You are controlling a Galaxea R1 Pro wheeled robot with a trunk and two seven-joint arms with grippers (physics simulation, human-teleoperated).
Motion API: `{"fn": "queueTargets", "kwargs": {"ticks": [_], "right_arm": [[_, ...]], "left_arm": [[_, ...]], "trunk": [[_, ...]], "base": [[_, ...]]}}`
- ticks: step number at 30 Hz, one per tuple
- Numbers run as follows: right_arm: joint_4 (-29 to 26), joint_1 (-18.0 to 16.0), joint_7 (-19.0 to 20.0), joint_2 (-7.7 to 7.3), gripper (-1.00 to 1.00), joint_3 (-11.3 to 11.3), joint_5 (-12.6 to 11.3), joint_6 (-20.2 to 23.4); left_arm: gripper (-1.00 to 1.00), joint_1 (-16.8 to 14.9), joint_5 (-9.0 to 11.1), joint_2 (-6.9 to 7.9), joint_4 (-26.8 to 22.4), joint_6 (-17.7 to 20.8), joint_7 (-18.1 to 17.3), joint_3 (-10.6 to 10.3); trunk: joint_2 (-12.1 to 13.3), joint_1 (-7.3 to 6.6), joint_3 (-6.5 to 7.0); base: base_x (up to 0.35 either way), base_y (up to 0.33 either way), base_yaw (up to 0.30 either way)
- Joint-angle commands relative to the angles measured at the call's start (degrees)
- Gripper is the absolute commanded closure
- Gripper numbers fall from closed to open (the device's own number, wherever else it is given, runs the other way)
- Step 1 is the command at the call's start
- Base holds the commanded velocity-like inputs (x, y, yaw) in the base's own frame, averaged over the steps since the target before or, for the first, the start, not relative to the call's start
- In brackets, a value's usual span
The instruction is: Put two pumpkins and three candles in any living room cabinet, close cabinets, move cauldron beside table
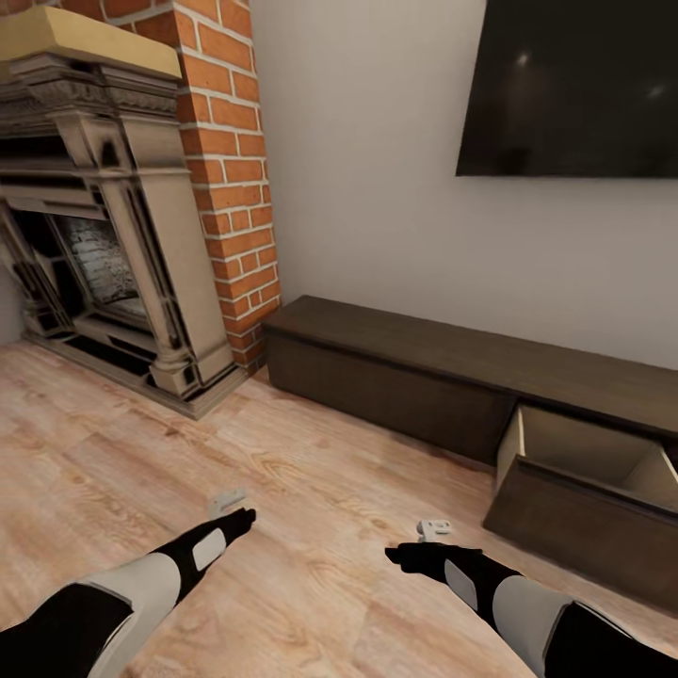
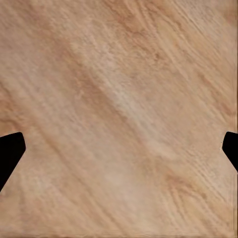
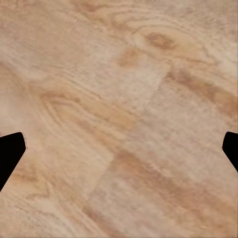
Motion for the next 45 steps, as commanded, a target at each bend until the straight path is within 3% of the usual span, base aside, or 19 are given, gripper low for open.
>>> {"fn": "queueTargets", "kwargs": {"ticks": [1,26,34,45], "right_arm": [[0.05,-0.04,0.14,0.00,-1.00,0.42,-0.61,0.21],[0.09,-0.04,-1.07,0.00,-1.00,0.51,-0.38,0.22],[0.17,-0.04,-1.18,0.31,-1.00,0.37,5.52,0.17],[0.13,-0.04,-1.87,0.33,-1.00,0.21,6.09,0.20]], "left_arm": [[-1.00,0.00,0.40,-0.45,0.14,-0.11,0.22,-0.45],[-1.00,0.00,0.49,-0.79,1.29,-0.85,0.31,-0.35],[-1.00,0.00,0.49,-0.84,1.29,-0.93,0.31,-0.42],[-1.00,0.00,0.49,-0.84,1.32,-0.95,0.31,-0.43]], "trunk": [[-0.02,-0.01,0.01],[-0.02,-0.01,0.83],[-0.02,-0.01,0.83],[-0.02,-0.01,0.83]], "base": [[0.000,0.000,0.227],[0.000,0.000,0.257],[0.000,0.000,0.290],[0.000,0.000,0.291]]}}
